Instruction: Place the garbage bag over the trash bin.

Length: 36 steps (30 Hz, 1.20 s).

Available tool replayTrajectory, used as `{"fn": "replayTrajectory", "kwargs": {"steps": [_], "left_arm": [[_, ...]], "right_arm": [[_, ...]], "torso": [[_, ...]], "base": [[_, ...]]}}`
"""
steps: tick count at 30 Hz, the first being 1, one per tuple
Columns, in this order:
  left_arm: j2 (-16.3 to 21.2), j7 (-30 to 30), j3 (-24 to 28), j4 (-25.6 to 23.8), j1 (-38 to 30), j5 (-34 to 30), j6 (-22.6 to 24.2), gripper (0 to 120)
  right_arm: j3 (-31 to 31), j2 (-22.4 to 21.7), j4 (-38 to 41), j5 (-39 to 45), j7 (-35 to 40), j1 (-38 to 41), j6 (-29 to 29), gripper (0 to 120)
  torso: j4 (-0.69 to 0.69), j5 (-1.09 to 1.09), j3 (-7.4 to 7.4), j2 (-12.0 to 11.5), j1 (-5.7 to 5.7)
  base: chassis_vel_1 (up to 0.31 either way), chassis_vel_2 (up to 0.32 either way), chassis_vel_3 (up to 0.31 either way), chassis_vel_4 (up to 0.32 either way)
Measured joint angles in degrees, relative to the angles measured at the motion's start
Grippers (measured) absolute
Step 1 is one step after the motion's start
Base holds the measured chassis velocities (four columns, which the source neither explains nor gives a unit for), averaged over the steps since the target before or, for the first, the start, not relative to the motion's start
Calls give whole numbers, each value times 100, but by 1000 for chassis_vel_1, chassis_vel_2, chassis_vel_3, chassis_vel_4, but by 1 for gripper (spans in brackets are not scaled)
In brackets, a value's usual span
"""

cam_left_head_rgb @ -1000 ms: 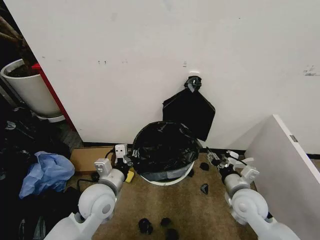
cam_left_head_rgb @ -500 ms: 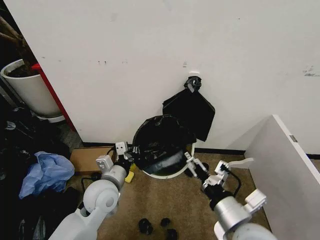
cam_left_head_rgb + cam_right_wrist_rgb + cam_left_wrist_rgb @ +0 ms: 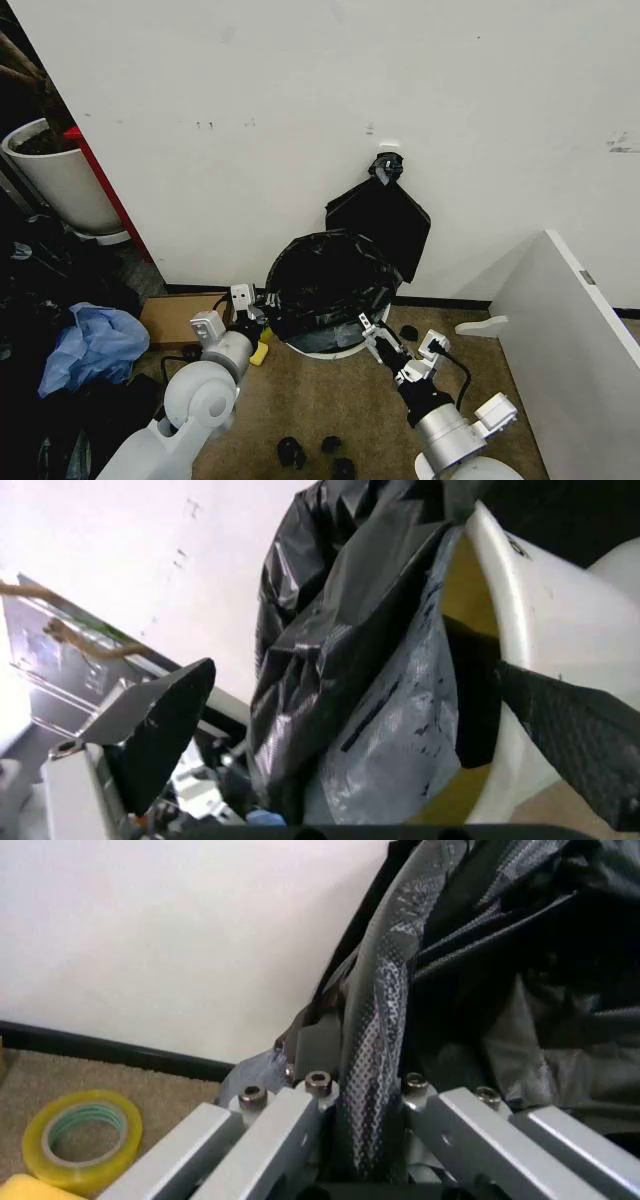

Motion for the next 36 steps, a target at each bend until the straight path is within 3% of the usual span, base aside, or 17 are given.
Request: {"fn": "replayTrajectory", "kwargs": {"steps": [2,6,11,12,25,28,36], "left_arm": [[4,-2,0,-7,0,-5,1,1],[0,-8,-1,-12,1,-20,3,1],[1,-15,-8,-16,-3,-44,3,1],[5,-19,-22,-16,-11,-65,3,1],[-38,-80,-37,-9,-47,-110,6,1],[-39,-94,-95,11,-48,-136,6,1],[-40,-138,-388,-14,-43,-396,31,1]], "right_arm": [[-34,-2,-46,-83,-23,-4,18,99],[-159,1,-174,-251,-151,-22,75,82],[-183,-2,-179,-268,-187,-38,76,69],[-185,-16,-162,-283,-228,-63,80,61],[-166,-41,-277,-357,-639,-151,316,18],[-166,-58,-407,-402,-929,-185,495,3],[-122,-168,-772,-512,-1971,-328,841,0]], "torso": [[0,0,0,0,0],[0,0,0,0,0],[0,0,0,0,0],[0,0,0,0,0],[0,0,0,-1,0],[0,0,0,-1,0],[0,0,0,-1,0]], "base": [[0,0,0,0],[0,0,0,0],[0,0,0,0],[0,0,0,0],[0,0,0,0],[0,0,0,0],[0,0,0,0]]}}
